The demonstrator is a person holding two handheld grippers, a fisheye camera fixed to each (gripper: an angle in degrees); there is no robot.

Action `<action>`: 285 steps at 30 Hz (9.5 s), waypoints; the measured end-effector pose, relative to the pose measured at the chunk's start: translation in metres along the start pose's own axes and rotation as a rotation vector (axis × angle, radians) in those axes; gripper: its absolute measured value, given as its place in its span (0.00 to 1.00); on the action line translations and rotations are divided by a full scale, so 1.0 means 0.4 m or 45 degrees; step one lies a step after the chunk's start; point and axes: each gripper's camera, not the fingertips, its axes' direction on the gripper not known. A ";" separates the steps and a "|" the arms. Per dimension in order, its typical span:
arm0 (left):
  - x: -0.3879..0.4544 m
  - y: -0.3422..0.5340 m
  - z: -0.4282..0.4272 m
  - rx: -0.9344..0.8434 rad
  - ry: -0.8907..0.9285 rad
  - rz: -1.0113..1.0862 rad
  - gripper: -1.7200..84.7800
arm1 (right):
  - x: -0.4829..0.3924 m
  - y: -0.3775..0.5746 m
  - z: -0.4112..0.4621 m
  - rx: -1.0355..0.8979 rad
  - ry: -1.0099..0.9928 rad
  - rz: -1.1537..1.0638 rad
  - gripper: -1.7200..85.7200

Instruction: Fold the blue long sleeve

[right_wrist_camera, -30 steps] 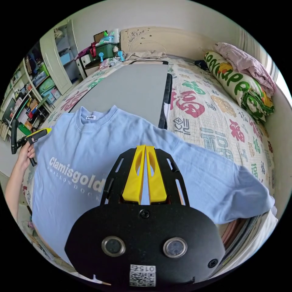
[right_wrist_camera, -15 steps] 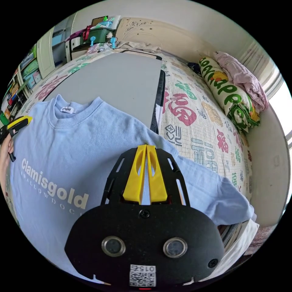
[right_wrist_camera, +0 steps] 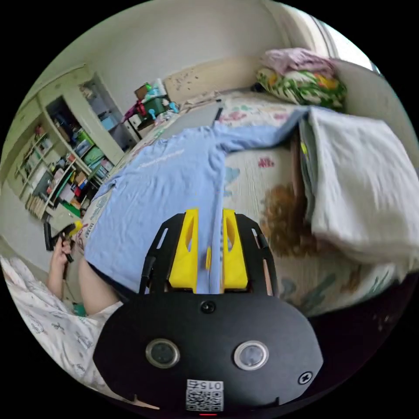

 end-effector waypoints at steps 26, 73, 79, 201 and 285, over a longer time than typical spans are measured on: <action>-0.093 0.090 -0.158 -0.111 0.080 -0.078 0.06 | 0.221 0.180 -0.122 -0.278 -0.322 0.228 0.04; 0.610 -0.112 -0.822 0.311 -0.378 0.322 0.02 | -0.117 0.277 -0.098 -0.435 0.265 -0.113 0.03; 0.940 -0.191 -0.663 0.362 -0.151 0.675 0.06 | -0.131 0.264 -0.119 -0.441 0.251 -0.093 0.03; 0.786 -0.549 0.395 -0.118 0.192 0.507 0.12 | 0.229 -0.814 0.307 -0.033 -0.678 0.449 0.13; 1.457 -0.258 0.062 -0.408 -0.249 1.046 0.05 | 0.635 -1.025 0.331 0.025 -0.830 0.507 0.02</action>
